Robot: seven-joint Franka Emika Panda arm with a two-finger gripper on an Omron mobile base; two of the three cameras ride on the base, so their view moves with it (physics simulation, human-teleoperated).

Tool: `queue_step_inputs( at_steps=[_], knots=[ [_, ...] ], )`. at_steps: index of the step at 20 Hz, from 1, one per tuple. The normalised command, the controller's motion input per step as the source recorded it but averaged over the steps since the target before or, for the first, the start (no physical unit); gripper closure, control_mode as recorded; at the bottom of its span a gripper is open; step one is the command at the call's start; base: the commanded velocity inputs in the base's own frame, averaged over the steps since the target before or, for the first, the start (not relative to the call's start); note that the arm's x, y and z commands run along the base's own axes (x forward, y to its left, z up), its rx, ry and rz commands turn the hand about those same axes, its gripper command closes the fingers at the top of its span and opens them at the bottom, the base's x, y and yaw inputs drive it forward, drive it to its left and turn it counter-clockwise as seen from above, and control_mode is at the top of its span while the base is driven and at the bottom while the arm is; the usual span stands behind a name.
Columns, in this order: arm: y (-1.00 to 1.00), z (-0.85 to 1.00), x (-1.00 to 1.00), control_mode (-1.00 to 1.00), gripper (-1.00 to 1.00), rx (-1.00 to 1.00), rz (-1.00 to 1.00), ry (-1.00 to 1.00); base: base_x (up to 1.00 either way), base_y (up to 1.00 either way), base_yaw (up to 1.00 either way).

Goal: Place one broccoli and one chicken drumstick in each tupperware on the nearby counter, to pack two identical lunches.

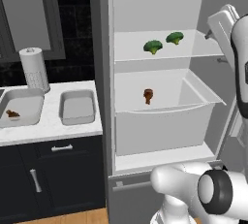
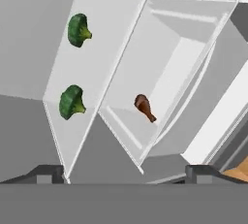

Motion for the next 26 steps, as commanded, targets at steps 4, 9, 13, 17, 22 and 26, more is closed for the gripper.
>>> queue_step_inputs(
  at_steps=[4, 9, 13, 17, 22, 26],
  knots=[
    [-0.08, -0.12, 0.84, -1.00, -1.00, 0.07, 0.01, 0.00, 0.00, 0.00, 0.00],
    [-0.06, -0.01, 0.57, -1.00, -1.00, -0.05, 0.07, 0.00, 0.00, 0.00, 0.00],
    [-0.06, 0.00, 0.52, -1.00, -1.00, -0.15, 0.14, -0.05, 0.00, 0.00, 0.00],
    [-0.11, -0.06, 0.31, -1.00, -1.00, -0.24, 0.14, -0.14, 0.00, 0.00, 0.00],
    [-0.05, -0.20, 0.37, -1.00, -1.00, -0.27, 0.04, -0.22, 0.00, 0.00, 0.00],
    [0.00, -0.24, 0.33, -1.00, -1.00, -0.21, 0.00, -0.19, 0.00, 0.00, 0.00]
  ],
)
